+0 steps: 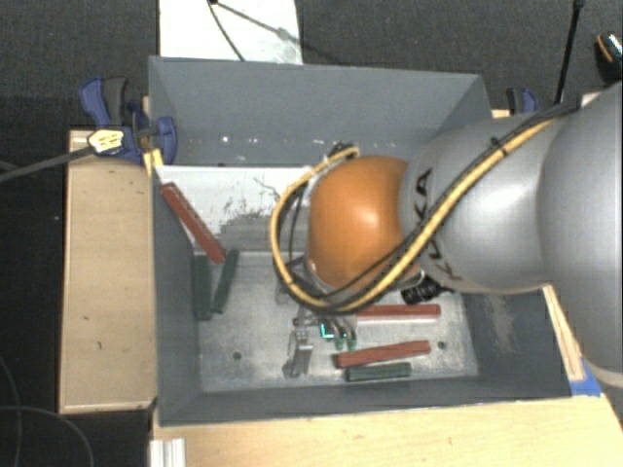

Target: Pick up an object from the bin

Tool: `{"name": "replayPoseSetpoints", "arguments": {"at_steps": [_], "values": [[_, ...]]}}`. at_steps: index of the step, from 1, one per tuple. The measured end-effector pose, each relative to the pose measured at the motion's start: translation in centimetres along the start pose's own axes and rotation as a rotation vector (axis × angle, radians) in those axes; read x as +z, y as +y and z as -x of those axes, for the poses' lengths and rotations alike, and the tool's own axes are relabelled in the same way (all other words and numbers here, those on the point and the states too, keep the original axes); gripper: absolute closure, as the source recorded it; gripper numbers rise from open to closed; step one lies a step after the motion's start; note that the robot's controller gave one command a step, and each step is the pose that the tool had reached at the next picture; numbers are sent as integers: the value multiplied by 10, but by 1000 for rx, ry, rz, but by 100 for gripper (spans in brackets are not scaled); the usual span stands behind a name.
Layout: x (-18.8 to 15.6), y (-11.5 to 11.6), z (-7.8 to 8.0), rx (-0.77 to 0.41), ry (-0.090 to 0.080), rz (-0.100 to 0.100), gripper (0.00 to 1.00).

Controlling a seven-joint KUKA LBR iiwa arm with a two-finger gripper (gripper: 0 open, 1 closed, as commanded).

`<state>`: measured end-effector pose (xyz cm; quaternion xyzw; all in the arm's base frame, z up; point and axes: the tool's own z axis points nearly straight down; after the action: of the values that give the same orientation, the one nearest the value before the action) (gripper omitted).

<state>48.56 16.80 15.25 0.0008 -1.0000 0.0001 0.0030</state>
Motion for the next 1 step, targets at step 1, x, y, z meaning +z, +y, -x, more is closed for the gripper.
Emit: {"name": "replayPoseSetpoints", "arguments": {"at_steps": [1], "values": [[86, -84, 22, 78, -2, -3, 0]]}}
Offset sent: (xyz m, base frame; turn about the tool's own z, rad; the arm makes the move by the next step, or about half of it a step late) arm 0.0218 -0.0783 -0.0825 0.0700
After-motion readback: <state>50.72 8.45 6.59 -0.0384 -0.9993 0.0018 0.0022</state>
